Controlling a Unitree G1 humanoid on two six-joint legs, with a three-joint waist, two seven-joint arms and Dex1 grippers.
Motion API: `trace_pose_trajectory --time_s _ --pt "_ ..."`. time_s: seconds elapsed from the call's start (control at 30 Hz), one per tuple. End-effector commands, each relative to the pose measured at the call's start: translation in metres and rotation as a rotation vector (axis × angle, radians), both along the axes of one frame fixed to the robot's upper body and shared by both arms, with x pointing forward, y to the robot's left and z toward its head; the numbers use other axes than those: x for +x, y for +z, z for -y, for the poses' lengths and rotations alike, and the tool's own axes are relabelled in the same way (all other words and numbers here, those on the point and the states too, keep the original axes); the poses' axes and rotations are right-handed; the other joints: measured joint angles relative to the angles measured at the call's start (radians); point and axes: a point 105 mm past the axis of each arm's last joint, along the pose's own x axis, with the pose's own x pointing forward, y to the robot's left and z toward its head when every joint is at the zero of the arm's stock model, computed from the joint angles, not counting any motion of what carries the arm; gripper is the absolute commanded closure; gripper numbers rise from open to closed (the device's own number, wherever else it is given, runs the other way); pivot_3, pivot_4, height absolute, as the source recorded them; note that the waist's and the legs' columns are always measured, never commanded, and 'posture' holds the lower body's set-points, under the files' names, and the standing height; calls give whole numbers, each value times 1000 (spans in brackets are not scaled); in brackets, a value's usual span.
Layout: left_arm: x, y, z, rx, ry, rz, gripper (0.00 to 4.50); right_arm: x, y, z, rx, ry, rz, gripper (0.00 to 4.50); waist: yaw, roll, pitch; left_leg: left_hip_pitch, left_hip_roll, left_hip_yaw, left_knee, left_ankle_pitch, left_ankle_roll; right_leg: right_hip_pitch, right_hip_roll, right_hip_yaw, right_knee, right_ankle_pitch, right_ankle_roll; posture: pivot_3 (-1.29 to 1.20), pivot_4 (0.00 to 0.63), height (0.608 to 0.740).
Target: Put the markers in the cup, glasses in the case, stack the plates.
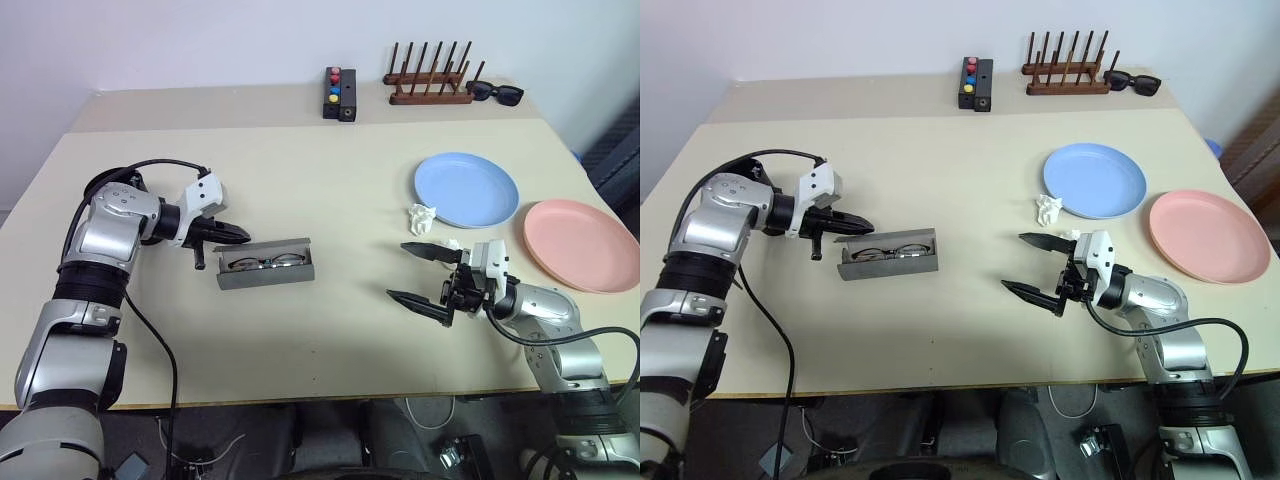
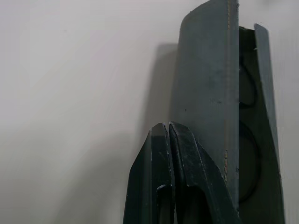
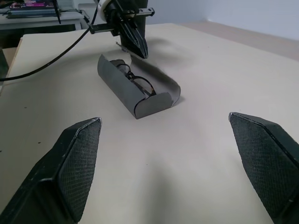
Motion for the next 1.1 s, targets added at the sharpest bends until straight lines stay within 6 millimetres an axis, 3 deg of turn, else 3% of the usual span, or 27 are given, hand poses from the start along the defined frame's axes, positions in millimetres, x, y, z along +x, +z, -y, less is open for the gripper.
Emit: trace_pose_trajectory --time_s 0.03,0.4,0.8,1.1 --pt "-1 10 0 -10 -2 28 4446 1 11 0 14 1 47 0 -1 0 0 0 0 0 0 0 0 0 0 0 0 0 0 0 150 740" --pt "-20 1 3 13 -58 -34 4446 1 13 2 12 -4 48 0 -1 0 0 0 0 0 0 0 0 0 0 0 0 0 0 0 150 740" --pt "-46 -29 1 82 -94 -96 4446 0 7 3 13 -8 39 0 -2 2 -1 1 0 0 -1 0 0 1 0 0 -1 0 0 0 150 740" --pt "-36 -24 -1 60 -42 -28 4446 1 4 5 9 -12 40 0 0 2 -1 2 0 0 -1 -3 4 1 -1 0 -1 0 0 0 150 740"
